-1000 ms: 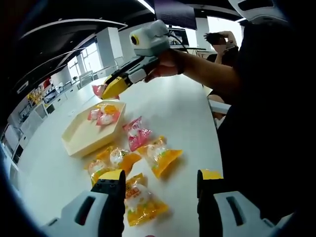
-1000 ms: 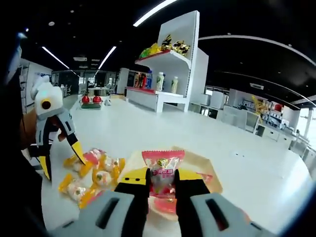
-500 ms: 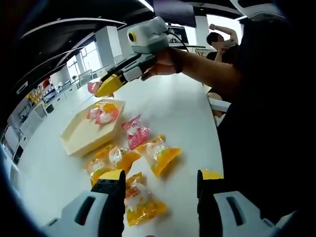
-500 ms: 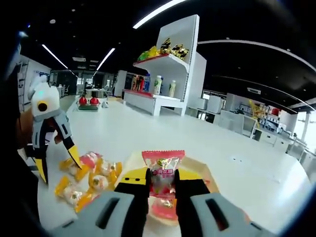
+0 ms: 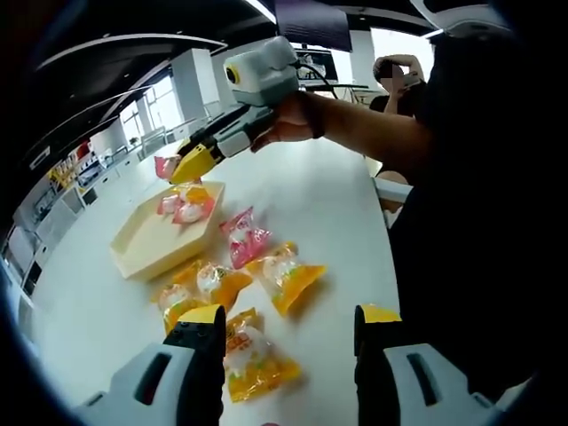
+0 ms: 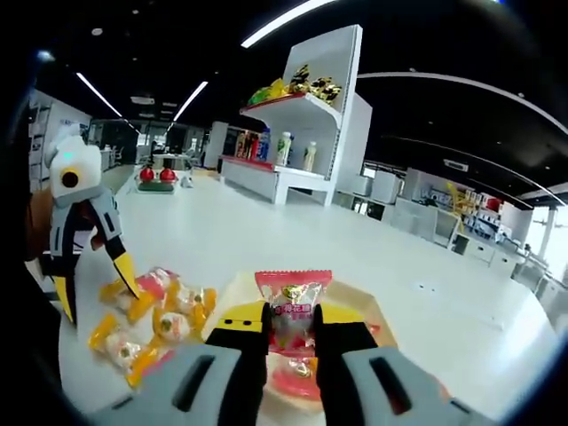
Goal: Pick up the marshmallows scattered on the table and place them into the bowl on the table
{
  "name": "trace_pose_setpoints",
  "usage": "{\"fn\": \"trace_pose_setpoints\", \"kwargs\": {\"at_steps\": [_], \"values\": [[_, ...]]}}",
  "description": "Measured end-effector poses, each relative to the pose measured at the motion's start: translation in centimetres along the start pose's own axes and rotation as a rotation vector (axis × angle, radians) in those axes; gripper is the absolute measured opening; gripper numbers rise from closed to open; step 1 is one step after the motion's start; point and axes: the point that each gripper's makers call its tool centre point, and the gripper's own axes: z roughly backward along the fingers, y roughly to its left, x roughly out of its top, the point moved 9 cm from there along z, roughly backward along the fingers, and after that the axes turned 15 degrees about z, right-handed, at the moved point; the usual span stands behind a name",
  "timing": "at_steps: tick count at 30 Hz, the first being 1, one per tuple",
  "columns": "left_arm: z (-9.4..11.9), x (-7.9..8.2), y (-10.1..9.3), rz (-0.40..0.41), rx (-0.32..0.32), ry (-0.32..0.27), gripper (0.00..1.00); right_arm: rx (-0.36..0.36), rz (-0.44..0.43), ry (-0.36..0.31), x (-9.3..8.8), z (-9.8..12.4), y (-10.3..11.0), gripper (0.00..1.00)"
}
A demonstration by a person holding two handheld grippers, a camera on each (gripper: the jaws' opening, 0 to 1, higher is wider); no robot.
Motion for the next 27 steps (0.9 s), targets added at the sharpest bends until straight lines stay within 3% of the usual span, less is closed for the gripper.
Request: {"fn": "trace_pose_setpoints", "kwargs": {"at_steps": [27], "values": [[-0.25,-0.01,-0.08,0.002,-0.004,0.003,0.58,0.064,-0.064,0.033,-0.58,-0.77,1.02,0.21]]}}
